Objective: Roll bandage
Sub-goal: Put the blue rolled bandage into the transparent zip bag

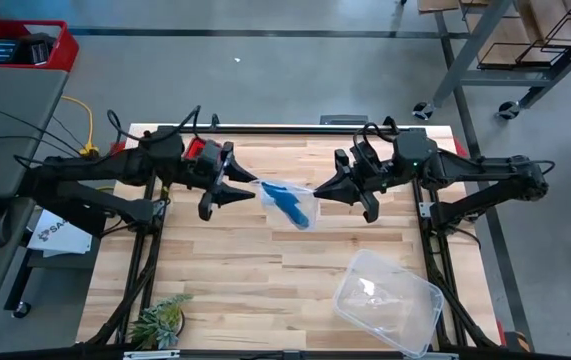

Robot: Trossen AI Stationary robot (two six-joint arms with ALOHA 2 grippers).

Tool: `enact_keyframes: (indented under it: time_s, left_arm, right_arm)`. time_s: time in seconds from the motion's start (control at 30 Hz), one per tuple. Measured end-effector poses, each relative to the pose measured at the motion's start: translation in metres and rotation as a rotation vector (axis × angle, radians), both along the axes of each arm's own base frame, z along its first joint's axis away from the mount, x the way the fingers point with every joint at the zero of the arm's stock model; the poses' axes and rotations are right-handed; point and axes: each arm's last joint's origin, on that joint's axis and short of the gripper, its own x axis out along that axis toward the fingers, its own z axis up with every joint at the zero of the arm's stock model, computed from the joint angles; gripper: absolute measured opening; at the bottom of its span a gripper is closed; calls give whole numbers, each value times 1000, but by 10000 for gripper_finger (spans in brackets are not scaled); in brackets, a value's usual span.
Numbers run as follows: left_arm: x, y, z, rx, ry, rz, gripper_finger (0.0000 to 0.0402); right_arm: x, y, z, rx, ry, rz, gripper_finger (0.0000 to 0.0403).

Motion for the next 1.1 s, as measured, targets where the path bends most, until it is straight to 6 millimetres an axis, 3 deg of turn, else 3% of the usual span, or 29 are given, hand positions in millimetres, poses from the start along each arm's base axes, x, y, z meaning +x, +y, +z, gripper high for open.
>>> enact_keyframes:
  time_s: [0.4, 0.53, 0.7, 0.83, 1.1]
  left_arm:
    - [11, 0, -1, 3, -31, -7, 174]
    - [11, 0, -2, -6, -27, -15, 132]
    - [9, 0, 3, -95, -2, -71, 15]
    - [3, 2, 9, -123, 81, -100, 6]
    - [-3, 2, -10, -129, 333, -67, 5]
  right_arm:
    - [1, 0, -1, 7, 6, 13, 0]
    - [2, 0, -2, 7, 16, 13, 0]
    - [1, 0, -7, 24, 75, 13, 0]
    - [1, -3, -15, 54, 162, -21, 0]
    - [1, -4, -6, 30, 73, -50, 0]
